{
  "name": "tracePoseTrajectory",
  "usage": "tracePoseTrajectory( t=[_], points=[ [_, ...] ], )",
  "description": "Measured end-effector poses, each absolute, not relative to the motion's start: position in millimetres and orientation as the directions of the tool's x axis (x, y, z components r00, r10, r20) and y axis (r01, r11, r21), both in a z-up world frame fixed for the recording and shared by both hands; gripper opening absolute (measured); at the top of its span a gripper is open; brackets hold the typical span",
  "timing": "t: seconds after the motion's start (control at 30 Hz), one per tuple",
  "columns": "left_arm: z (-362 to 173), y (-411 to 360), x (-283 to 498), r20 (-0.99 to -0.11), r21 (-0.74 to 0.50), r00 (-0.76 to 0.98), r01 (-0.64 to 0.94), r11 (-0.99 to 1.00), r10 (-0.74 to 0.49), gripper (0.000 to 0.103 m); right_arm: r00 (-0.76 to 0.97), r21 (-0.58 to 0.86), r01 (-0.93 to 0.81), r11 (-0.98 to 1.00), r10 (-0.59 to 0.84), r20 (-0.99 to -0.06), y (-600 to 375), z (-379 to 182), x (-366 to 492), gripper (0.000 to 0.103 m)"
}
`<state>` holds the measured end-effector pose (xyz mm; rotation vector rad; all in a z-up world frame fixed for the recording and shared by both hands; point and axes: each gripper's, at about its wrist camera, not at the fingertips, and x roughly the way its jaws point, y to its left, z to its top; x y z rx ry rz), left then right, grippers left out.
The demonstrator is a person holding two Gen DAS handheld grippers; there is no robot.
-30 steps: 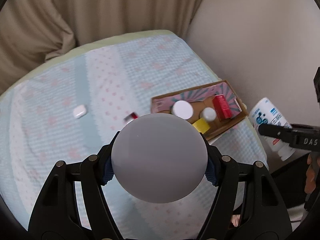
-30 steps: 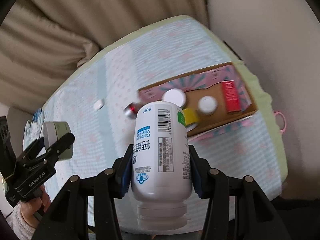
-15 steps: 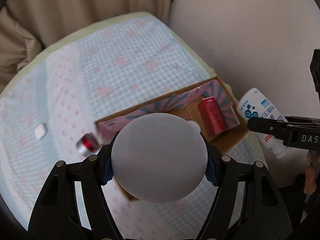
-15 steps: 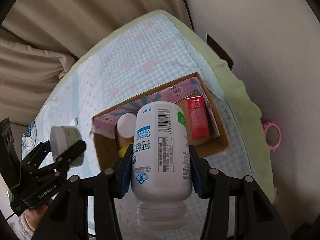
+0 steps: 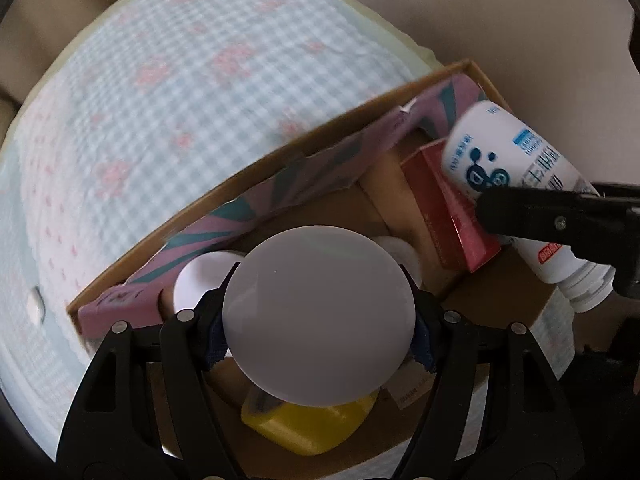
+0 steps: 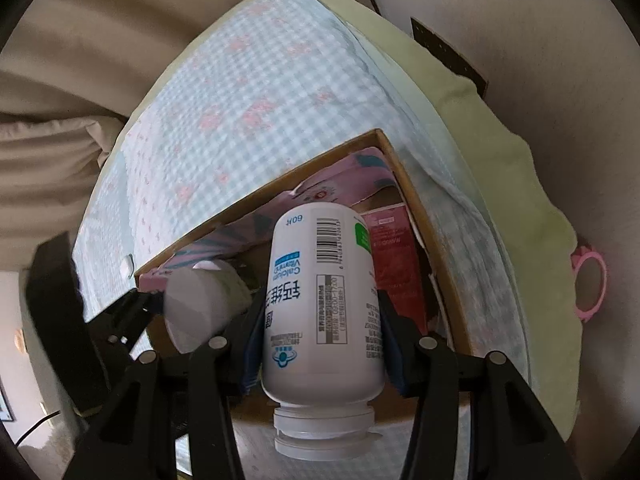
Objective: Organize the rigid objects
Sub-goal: 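Carry the pill bottle and white jar into the cardboard box and open both tools, then lift both tools out of the box toward the remaining items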
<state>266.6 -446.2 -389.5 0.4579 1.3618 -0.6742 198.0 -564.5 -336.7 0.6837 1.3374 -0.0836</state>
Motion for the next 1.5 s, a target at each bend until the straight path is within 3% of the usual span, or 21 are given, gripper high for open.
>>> tracePoseTrajectory(
  t=[0.13,0.23,0.27,0.3,0.33,0.4,0.9,1.5],
  points=[
    [-386.6,-447.9,270.9,-0.982,-0.124,0.027,0.666,0.735,-0.189,0.068,0.231,0.415,0.427,0.803,0.347,-0.909,-565.8,-343.9,203.2,0.046],
    [-377.4,-444.5,274.6,-0.977,-0.146,0.024,0.647,0.748,-0.211,0.103,0.218,0.423,0.418,0.804,0.363,-0.906,-563.8,-348.6,209.1,0.048],
    [-372.4,-443.9,275.8,-0.975,-0.149,0.032,0.646,0.748,-0.222,0.103,0.225,0.431,0.418,0.8,0.368,-0.902,-564.2,-348.7,210.3,0.049],
    [-367.7,-441.8,275.6,-0.972,-0.152,0.037,0.648,0.747,-0.23,0.103,0.24,0.446,0.422,0.79,0.377,-0.895,-565.4,-347.7,210.5,0.058],
    [-362.7,-437.7,274.6,-0.971,-0.149,0.045,0.65,0.745,-0.233,0.103,0.252,0.46,0.429,0.777,0.386,-0.887,-567.5,-346.9,210.9,0.082],
    [-358.5,-430.5,273.8,-0.974,-0.125,0.064,0.652,0.748,-0.218,0.103,0.266,0.46,0.457,0.762,0.376,-0.887,-570.9,-344.0,208.2,0.103],
    [-328.7,-385.6,267.7,-0.972,-0.116,0.098,0.59,0.799,-0.214,0.103,0.314,0.45,0.488,0.748,0.33,-0.89,-563.8,-320.1,182.2,0.103],
    [-225.4,-283.2,214.2,-0.928,-0.099,0.258,0.526,0.845,-0.27,0.103,0.362,0.372,0.384,0.845,0.233,-0.902,-490.4,-238.1,146.8,0.103]
  ],
)
